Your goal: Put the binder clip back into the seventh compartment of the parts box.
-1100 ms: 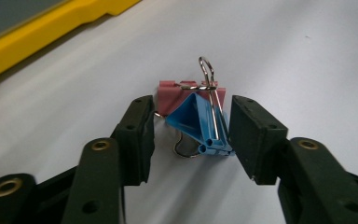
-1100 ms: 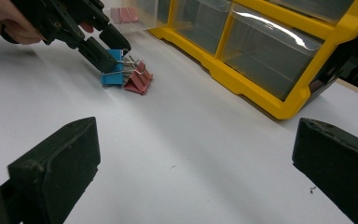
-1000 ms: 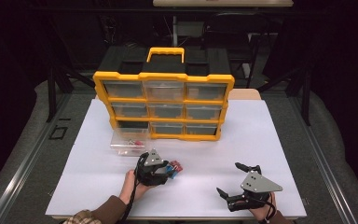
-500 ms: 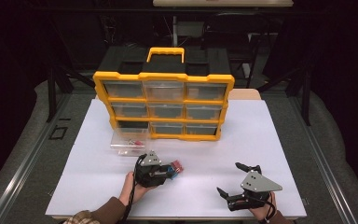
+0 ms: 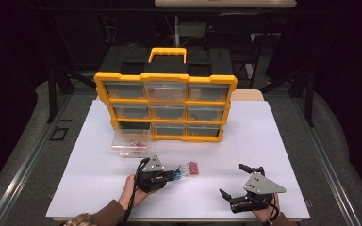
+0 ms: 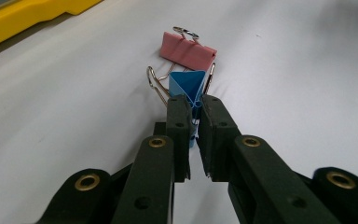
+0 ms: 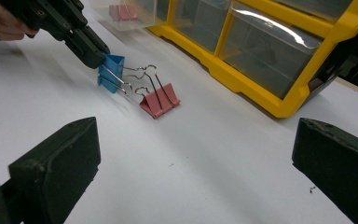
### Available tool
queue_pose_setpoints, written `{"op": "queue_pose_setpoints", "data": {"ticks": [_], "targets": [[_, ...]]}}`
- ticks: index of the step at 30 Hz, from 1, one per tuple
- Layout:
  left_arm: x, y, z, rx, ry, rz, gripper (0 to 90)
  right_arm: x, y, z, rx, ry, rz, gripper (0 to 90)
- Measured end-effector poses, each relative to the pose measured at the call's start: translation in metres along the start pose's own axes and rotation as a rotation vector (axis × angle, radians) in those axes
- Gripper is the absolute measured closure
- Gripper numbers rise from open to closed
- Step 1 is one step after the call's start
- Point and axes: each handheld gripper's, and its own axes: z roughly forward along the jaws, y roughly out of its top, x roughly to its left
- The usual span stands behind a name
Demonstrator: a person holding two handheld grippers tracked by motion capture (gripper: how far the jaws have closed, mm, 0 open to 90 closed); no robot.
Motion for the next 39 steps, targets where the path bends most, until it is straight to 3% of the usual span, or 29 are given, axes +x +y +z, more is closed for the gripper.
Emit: {"op": "queue_pose_setpoints", "data": {"ticks": [12,39], "targets": [[-0.001,0.002,-0.016,-0.019,0.009,0.022,83.5,0.000,0.000,0.000,0.004,-0.002,-0.002,0.5],[0.018,0.016,-0.050,-0.128,0.072,-0.005,83.5,0.001,0.000,0.001,0.008,0.002,-0.001,0.5]]}}
